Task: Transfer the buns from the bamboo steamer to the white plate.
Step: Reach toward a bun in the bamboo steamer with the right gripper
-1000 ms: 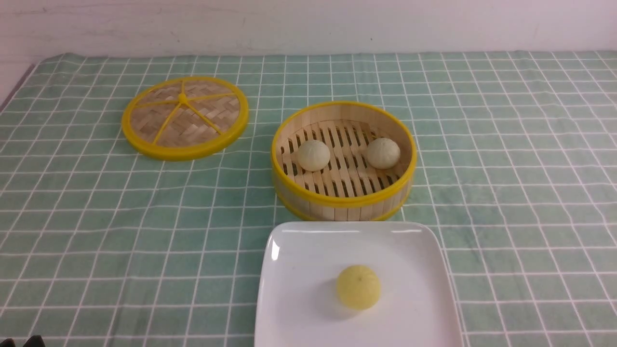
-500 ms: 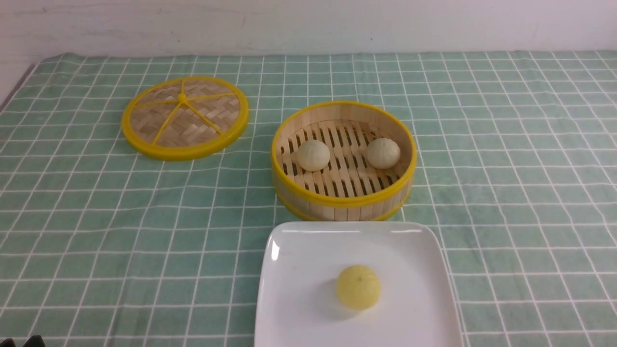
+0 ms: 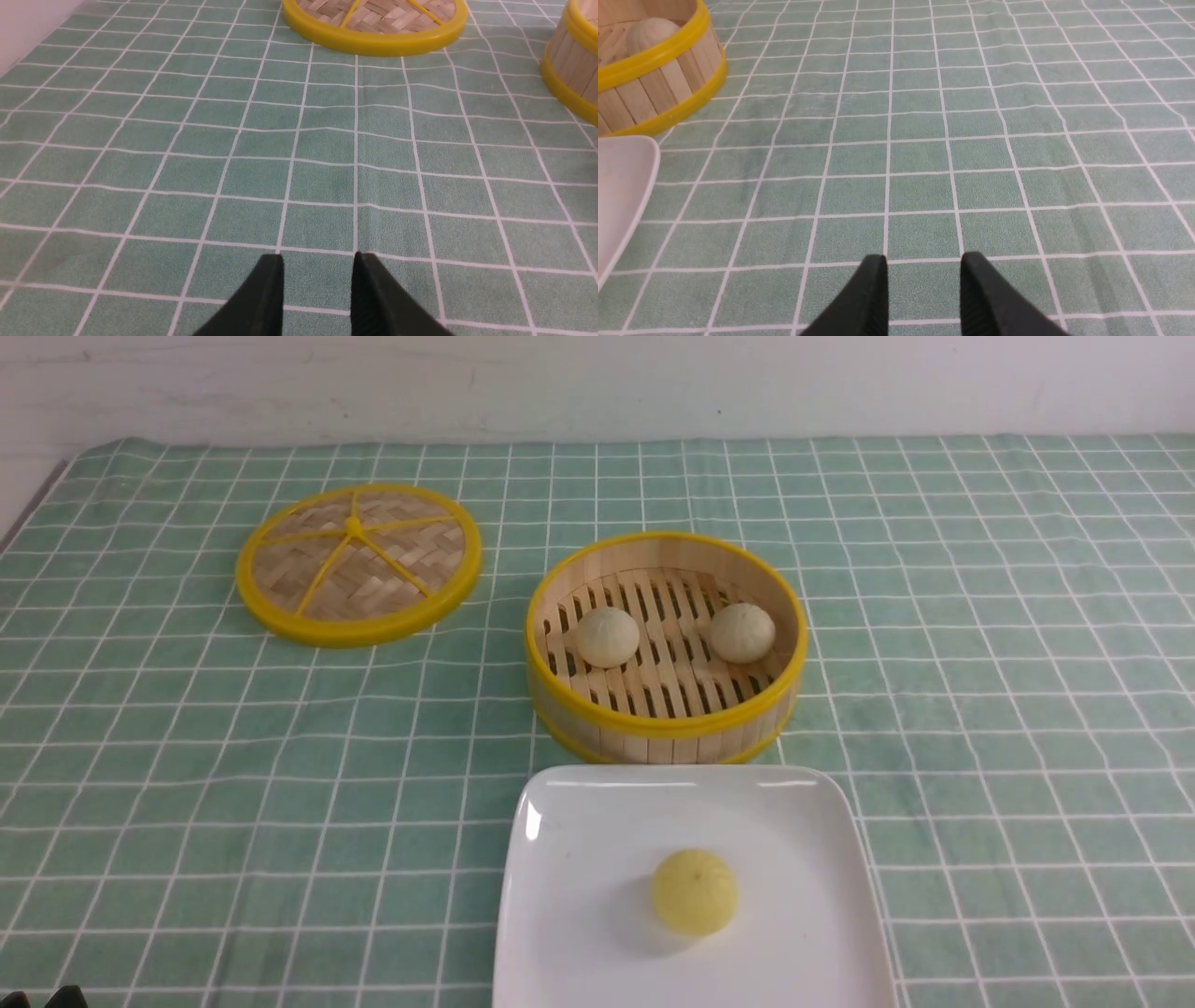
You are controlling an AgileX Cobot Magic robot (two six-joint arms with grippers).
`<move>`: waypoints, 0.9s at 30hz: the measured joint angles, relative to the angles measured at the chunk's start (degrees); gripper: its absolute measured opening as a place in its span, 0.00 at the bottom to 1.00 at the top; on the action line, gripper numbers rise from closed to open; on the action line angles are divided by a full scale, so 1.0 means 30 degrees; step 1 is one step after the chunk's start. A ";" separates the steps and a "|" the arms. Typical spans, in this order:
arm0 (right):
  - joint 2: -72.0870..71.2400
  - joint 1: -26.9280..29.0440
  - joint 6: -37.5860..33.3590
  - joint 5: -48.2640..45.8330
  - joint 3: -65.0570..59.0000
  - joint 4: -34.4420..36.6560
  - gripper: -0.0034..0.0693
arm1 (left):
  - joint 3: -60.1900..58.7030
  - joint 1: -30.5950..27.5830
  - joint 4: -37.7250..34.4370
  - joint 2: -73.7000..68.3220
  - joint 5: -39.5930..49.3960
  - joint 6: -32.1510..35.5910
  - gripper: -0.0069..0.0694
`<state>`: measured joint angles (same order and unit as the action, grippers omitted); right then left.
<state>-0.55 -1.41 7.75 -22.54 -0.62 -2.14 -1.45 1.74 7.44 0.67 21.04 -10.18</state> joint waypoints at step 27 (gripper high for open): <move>0.0045 0.0000 0.4875 0.0066 0.2927 1.0277 0.21 | 0.1876 0.0081 -1.4387 0.0000 0.1131 -0.9019 0.29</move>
<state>-0.42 -1.41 22.37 -22.34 8.16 28.69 4.18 1.99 -35.72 0.67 24.43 -37.24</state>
